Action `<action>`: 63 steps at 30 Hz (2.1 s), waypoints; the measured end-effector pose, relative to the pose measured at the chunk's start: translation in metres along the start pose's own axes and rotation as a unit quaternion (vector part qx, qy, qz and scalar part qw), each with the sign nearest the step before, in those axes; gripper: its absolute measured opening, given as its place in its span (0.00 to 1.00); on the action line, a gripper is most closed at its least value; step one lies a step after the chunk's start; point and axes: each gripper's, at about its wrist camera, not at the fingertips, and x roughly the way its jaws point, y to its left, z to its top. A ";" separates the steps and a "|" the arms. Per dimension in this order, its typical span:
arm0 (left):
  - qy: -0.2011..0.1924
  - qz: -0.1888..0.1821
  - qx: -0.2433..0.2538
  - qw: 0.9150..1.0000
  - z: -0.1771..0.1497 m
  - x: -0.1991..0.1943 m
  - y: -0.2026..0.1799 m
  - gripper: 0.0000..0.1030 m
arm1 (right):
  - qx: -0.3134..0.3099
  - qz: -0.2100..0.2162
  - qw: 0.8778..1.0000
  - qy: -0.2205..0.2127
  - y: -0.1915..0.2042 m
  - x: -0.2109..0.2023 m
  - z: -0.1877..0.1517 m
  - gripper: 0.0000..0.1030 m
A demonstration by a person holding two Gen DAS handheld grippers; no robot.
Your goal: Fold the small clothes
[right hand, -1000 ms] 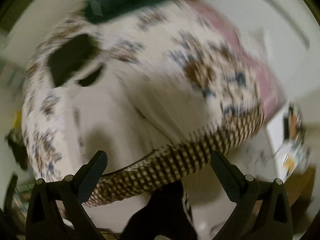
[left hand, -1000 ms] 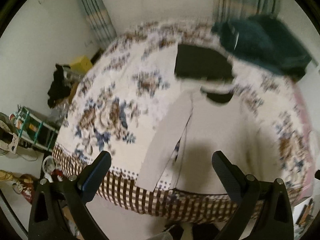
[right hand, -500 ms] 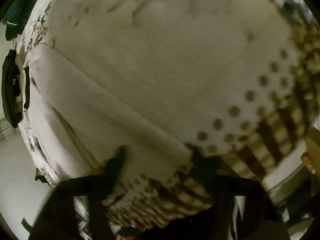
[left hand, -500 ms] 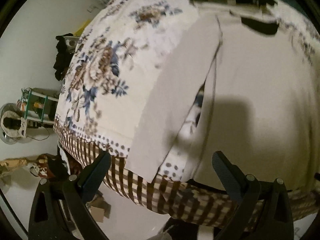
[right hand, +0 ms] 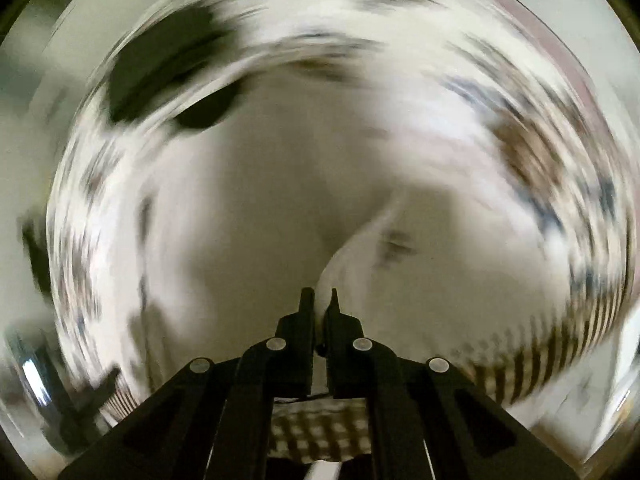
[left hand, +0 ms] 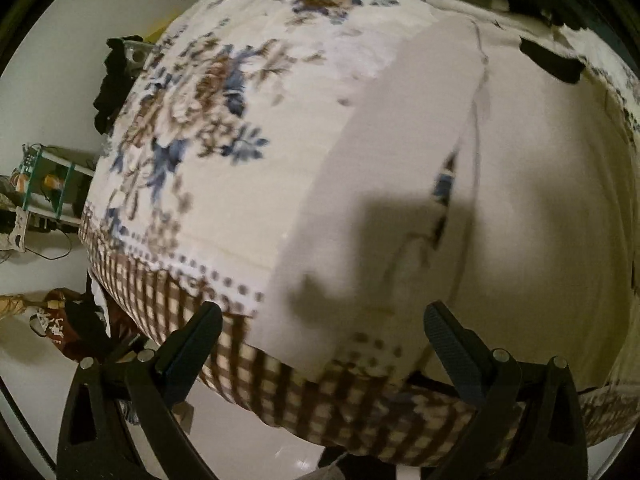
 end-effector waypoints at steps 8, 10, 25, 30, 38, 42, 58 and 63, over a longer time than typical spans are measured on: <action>-0.040 0.036 -0.032 0.998 -0.013 0.013 0.072 1.00 | -0.288 -0.099 0.950 0.071 0.246 0.114 -0.070 0.04; -0.037 0.043 -0.044 0.997 -0.019 0.023 0.087 1.00 | -0.311 -0.117 0.939 0.091 0.254 0.147 -0.089 0.04; 0.075 -0.212 -0.188 0.956 -0.080 0.113 0.147 0.98 | -0.070 0.040 0.966 0.245 0.104 0.155 -0.104 0.54; 0.112 -0.306 -0.268 0.907 -0.083 0.152 0.130 0.96 | -0.016 0.017 0.974 0.227 0.057 0.158 -0.090 0.54; 0.037 -0.210 -0.194 0.957 -0.054 0.097 0.093 0.01 | 0.047 0.034 0.976 0.211 0.009 0.155 -0.077 0.54; -0.024 -0.205 -0.135 0.969 -0.043 0.035 0.069 0.01 | 0.046 0.041 0.977 0.203 -0.024 0.136 -0.071 0.54; -0.043 -0.306 0.182 0.934 -0.061 -0.087 -0.229 0.03 | 0.128 0.065 0.974 0.175 -0.179 0.075 -0.057 0.54; 0.002 -0.272 0.155 0.950 -0.068 -0.060 -0.225 0.08 | 0.129 0.072 0.970 0.192 -0.210 0.071 -0.062 0.54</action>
